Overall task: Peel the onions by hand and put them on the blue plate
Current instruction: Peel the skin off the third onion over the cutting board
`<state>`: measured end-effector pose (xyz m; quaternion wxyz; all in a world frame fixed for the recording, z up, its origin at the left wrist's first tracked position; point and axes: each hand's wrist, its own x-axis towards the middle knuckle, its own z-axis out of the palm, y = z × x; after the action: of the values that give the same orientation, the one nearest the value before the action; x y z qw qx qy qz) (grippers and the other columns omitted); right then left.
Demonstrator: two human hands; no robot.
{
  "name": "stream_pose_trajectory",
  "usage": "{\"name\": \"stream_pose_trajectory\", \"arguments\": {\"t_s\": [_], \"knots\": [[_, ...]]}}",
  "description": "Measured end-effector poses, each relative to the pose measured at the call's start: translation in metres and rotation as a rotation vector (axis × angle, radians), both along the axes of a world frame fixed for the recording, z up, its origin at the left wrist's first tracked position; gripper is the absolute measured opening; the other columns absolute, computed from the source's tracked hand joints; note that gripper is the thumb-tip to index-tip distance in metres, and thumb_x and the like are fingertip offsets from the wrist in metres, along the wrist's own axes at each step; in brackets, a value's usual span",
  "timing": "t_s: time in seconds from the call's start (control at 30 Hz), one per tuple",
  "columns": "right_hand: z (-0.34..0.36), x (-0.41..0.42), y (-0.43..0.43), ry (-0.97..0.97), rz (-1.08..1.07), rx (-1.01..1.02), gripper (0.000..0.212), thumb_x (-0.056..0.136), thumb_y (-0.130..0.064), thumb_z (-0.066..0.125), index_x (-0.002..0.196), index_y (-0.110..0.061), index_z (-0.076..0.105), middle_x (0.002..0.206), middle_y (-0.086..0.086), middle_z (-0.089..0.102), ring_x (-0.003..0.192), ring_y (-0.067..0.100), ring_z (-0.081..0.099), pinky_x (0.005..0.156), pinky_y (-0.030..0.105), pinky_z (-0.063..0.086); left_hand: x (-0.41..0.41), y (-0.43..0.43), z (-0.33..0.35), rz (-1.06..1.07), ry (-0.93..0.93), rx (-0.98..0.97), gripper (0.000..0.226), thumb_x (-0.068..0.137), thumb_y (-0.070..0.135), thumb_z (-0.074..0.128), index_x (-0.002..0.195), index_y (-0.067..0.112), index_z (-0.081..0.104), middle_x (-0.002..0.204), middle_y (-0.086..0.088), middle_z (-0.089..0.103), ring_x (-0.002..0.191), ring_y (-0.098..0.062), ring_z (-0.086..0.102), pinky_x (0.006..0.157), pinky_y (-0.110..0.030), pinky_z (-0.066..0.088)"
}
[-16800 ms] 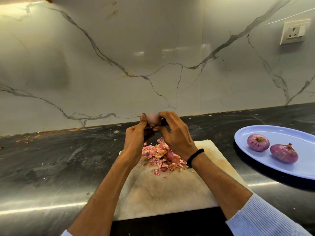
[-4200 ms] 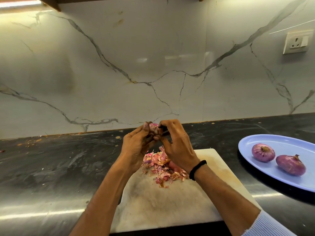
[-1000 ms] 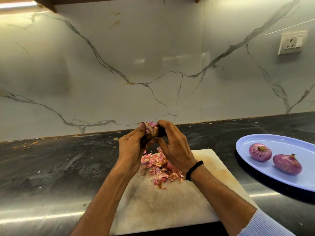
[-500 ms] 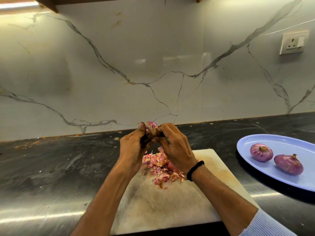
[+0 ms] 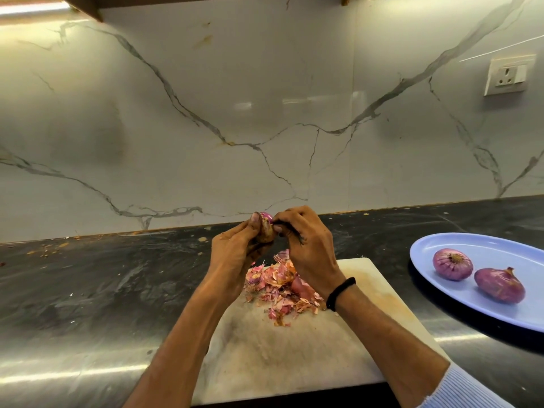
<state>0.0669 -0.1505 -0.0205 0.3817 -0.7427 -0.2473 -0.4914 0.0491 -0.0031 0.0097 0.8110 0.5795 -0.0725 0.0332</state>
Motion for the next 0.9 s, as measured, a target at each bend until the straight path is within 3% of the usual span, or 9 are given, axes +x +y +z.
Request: {"name": "stream_pose_trajectory", "arguments": {"t_s": [0.17,0.33,0.43,0.67,0.8,0.9], "knots": [[-0.002,-0.001,0.0,-0.025,-0.068,-0.084,0.017,0.094,0.004,0.059,0.107,-0.004,0.067,0.103,0.008,0.057,0.091,0.01,0.054,0.082,0.012,0.048,-0.002,0.0,0.001,-0.021,-0.036,0.075,0.038,0.078,0.032,0.07,0.109,0.01,0.074,0.1,-0.01,0.077,0.096,-0.023,0.074,0.084,-0.032,0.061],[-0.003,0.001,0.001,-0.014,-0.102,-0.13,0.023,0.091,0.01,0.056,0.108,-0.004,0.063,0.105,0.009,0.053,0.092,0.003,0.045,0.083,0.005,0.044,-0.003,-0.002,0.0,-0.053,0.008,0.03,0.038,0.083,0.029,0.068,0.109,0.003,0.073,0.101,-0.017,0.075,0.094,-0.029,0.073,0.076,-0.03,0.06],[-0.002,0.001,0.002,-0.013,-0.112,-0.115,0.023,0.089,0.011,0.053,0.106,-0.002,0.061,0.104,0.011,0.053,0.092,-0.002,0.041,0.082,0.001,0.041,-0.004,-0.004,0.0,-0.073,0.054,-0.024,0.033,0.09,0.027,0.064,0.106,-0.001,0.073,0.1,-0.019,0.074,0.096,-0.031,0.072,0.083,-0.037,0.058],[0.002,-0.004,0.007,0.009,-0.087,0.019,0.03,0.089,-0.006,0.031,0.101,0.0,0.058,0.097,0.006,0.053,0.087,0.003,0.046,0.079,0.006,0.044,-0.005,-0.004,0.002,-0.118,0.124,-0.113,0.033,0.099,0.021,0.054,0.115,-0.005,0.066,0.109,-0.025,0.072,0.105,-0.036,0.07,0.086,-0.038,0.059],[0.006,-0.005,0.006,0.069,-0.039,0.16,0.023,0.093,0.007,0.038,0.098,-0.006,0.056,0.089,-0.003,0.055,0.08,0.004,0.05,0.073,0.009,0.045,-0.006,-0.005,0.004,-0.122,0.13,-0.139,0.029,0.101,0.017,0.05,0.111,-0.005,0.067,0.109,-0.024,0.072,0.103,-0.035,0.068,0.077,-0.034,0.062],[0.009,-0.007,0.002,0.213,0.005,0.292,0.02,0.1,0.002,0.044,0.098,-0.016,0.053,0.085,-0.01,0.057,0.08,-0.002,0.057,0.069,0.012,0.049,-0.007,-0.005,0.004,-0.133,0.116,-0.144,0.026,0.102,0.015,0.048,0.108,-0.001,0.068,0.105,-0.022,0.074,0.096,-0.032,0.07,0.083,-0.037,0.061]]}}
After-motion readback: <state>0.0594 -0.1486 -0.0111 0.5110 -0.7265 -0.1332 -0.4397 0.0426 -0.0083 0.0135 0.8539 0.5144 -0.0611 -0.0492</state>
